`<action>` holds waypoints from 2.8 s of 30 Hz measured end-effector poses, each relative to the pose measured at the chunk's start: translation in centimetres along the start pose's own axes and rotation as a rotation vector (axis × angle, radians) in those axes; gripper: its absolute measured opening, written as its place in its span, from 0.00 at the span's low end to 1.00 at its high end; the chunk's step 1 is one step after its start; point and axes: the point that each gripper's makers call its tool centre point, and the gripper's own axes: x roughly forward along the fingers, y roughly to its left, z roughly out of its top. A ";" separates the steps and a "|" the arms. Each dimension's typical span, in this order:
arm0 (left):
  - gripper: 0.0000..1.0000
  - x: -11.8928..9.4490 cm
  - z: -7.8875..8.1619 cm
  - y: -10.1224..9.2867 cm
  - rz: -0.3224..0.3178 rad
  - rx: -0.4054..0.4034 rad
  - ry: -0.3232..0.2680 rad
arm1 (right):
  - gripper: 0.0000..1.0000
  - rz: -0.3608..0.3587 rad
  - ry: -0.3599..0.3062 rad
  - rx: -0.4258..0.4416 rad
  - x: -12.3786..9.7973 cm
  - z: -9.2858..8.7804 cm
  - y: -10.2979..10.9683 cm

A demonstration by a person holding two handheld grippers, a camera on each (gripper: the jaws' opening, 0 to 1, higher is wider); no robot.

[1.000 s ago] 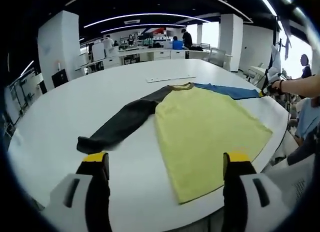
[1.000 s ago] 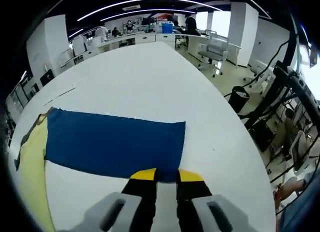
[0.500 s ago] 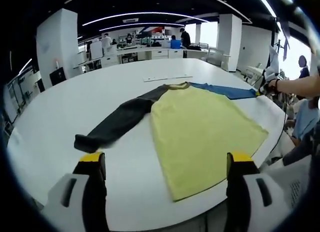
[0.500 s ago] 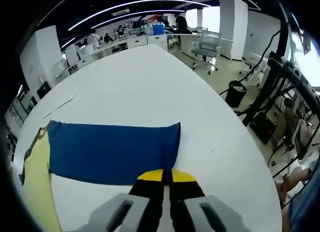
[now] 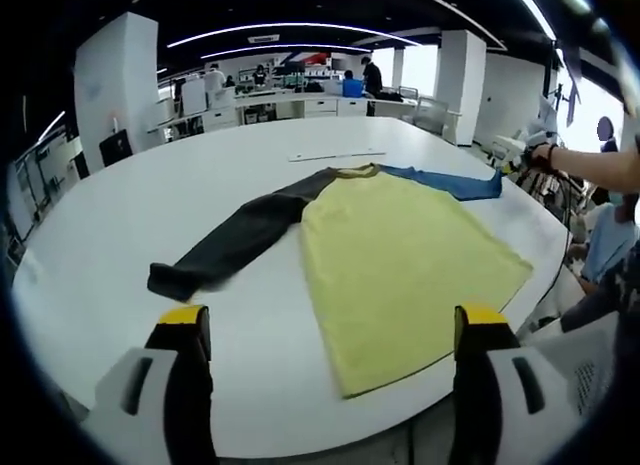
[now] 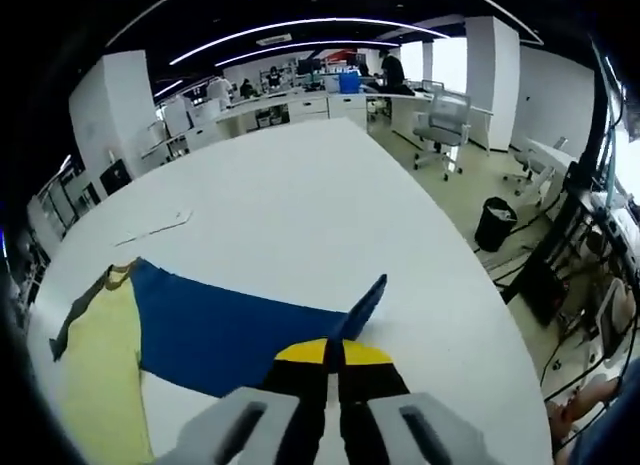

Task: Fold the garment on the visible template until the final outline fits inside the template.

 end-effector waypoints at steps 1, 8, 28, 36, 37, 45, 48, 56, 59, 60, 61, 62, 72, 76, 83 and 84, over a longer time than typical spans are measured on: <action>0.99 0.0 0.0 0.0 0.000 -0.001 -0.001 | 0.00 0.015 -0.005 -0.008 0.1 0.4 0.7; 0.99 0.0 -0.4 0.4 0.000 -0.004 0.008 | 0.00 0.078 -0.003 -0.057 0.9 1.7 3.8; 0.99 0.5 -0.6 0.3 -0.037 -0.021 0.019 | 0.00 0.225 -0.008 -0.189 2.9 4.0 11.8; 0.98 0.7 0.7 -0.1 -0.070 -0.044 -0.003 | 0.00 0.278 -0.010 -0.232 3.3 3.9 15.8; 0.98 0.7 0.7 -0.1 -0.072 -0.038 -0.002 | 0.00 0.280 -0.007 -0.236 3.4 3.9 16.2; 0.94 0.8 1.0 -0.1 -0.056 -0.011 -0.001 | 0.00 0.348 -0.011 -0.222 3.4 3.7 21.1; 0.95 0.8 1.1 -0.1 -0.059 -0.009 -0.005 | 0.00 0.378 -0.010 -0.215 3.3 3.7 23.2; 0.94 0.7 1.0 0.5 -0.049 -0.024 -0.011 | 0.00 0.410 -0.005 -0.254 3.4 3.3 26.6; 0.94 0.7 0.9 0.7 -0.047 -0.031 -0.011 | 0.00 0.413 0.006 -0.280 3.7 2.9 27.5; 0.94 0.7 0.9 0.7 -0.047 -0.032 -0.011 | 0.00 0.414 0.007 -0.285 3.7 2.8 27.8; 0.94 0.7 0.8 0.7 -0.046 -0.031 -0.010 | 0.00 0.418 0.009 -0.288 3.7 2.7 28.2; 0.94 0.7 0.8 0.8 -0.043 -0.033 -0.008 | 0.00 0.420 0.009 -0.288 3.6 2.6 28.4; 0.94 0.8 0.6 1.1 -0.031 -0.047 -0.013 | 0.00 0.462 0.042 -0.328 4.0 1.5 31.4; 0.99 0.8 0.5 1.5 -0.009 -0.068 -0.035 | 0.00 0.478 0.040 -0.352 3.8 1.3 32.9; 0.97 0.5 0.3 1.9 0.005 -0.067 -0.036 | 0.00 0.524 0.050 -0.346 3.5 0.9 35.5; 0.97 0.5 0.3 2.0 0.006 -0.067 -0.035 | 0.00 0.526 0.050 -0.347 3.4 0.8 35.7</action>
